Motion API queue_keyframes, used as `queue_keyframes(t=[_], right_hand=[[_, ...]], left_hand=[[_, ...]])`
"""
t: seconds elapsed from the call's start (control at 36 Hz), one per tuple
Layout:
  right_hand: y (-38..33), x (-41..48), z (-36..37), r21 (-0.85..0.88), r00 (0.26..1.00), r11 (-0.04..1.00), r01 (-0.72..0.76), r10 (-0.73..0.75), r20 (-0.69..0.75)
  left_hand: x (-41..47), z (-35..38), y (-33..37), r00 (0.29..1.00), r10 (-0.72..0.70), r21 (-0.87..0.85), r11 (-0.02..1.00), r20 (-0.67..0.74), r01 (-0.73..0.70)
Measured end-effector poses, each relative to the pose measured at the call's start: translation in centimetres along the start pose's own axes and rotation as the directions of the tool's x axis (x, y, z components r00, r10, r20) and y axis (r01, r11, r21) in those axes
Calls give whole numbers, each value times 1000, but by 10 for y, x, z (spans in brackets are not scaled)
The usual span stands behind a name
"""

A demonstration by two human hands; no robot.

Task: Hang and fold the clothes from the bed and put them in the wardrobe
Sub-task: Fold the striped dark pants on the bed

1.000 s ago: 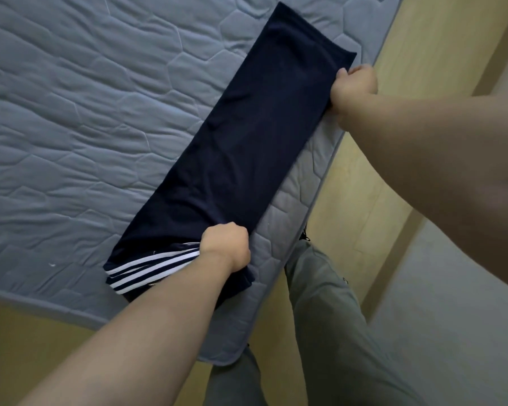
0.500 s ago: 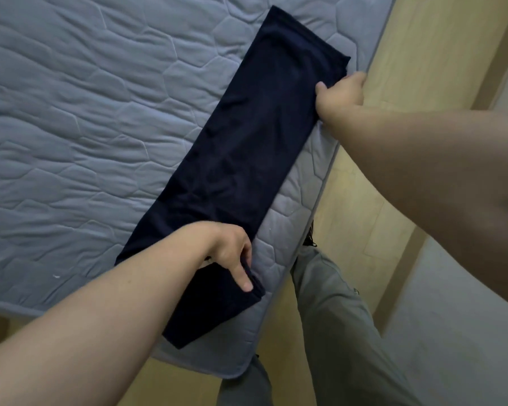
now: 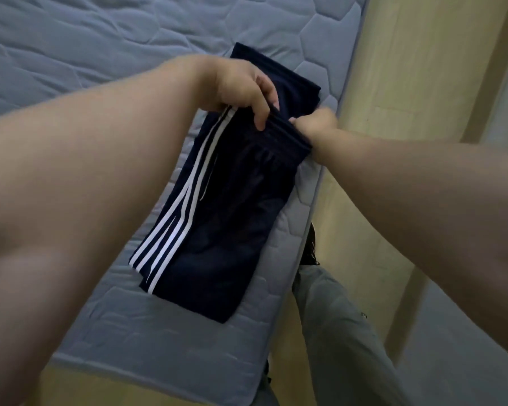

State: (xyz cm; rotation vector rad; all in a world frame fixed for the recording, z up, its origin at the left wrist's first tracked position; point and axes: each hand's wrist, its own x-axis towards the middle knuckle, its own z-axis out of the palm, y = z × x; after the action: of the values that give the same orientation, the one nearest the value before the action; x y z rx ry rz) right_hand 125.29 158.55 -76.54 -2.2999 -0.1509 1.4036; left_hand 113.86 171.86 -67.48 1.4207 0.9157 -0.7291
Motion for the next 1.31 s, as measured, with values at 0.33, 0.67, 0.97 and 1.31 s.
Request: queue_keyframes(t=[0.33, 0.67, 0.97, 1.31], right_hand=[[6, 5, -9, -13, 989, 991, 135, -136, -57], [-13, 18, -12, 127, 989, 990, 55, -37, -146], [-39, 26, -17, -191, 937, 924, 330, -345, -52], [-119, 28, -21, -606, 870, 634, 480, -253, 423]], left_hand=[[41, -4, -30, 806, -85, -259, 962, -585, -87], [64, -40, -22, 738, -34, -107, 993, -674, -52], [80, -16, -27, 462, -72, 68, 958, -884, 279], [3, 133, -80, 320, 192, 266, 941, -928, 208]])
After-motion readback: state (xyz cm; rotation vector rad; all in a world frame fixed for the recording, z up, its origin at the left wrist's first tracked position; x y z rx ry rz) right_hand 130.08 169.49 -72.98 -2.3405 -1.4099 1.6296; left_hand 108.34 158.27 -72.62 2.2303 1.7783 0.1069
